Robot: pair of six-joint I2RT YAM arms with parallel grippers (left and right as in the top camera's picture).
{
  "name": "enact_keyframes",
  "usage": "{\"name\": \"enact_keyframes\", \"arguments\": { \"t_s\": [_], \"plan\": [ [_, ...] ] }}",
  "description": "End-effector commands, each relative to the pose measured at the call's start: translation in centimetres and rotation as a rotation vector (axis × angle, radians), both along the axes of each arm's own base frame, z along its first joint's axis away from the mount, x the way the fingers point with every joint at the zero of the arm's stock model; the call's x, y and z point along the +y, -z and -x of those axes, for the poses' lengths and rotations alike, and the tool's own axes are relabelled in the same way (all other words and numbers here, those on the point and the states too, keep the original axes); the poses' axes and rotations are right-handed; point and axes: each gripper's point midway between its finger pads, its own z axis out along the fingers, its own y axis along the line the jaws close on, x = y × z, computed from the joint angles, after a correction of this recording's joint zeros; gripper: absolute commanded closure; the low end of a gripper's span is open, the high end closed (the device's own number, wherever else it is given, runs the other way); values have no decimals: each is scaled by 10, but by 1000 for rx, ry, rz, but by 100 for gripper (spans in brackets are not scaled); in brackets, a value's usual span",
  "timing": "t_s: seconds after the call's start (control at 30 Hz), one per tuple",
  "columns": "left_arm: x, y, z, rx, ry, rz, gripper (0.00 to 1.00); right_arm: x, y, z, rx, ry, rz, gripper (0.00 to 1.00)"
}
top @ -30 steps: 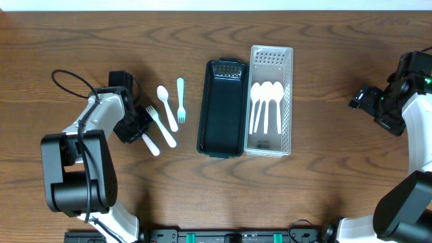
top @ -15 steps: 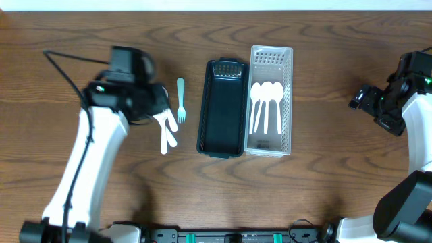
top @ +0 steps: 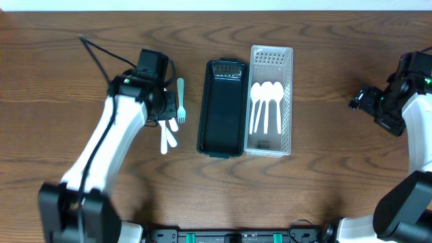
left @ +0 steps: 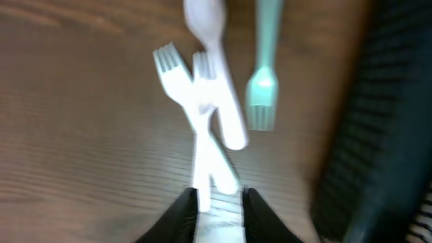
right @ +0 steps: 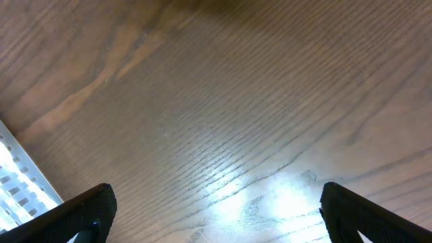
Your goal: Pack container
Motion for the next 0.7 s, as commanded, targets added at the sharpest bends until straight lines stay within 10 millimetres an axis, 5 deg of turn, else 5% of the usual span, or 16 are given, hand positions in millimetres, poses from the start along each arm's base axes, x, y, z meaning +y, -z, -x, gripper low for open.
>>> {"name": "enact_keyframes", "arguments": {
  "t_s": [0.0,0.2,0.37,0.67],
  "plan": [
    [11,45,6,132,23,-70,73,-1,1,1,4,0,-5,1],
    [13,85,2,209,17,-85,71,0,2,1,7,0,-6,1],
    [21,92,-4,208,-10,-81,62,0,2,1,8,0,-6,1],
    [21,104,-4,235,-22,-50,62,0,2,1,8,0,-6,1]
  ]
}}
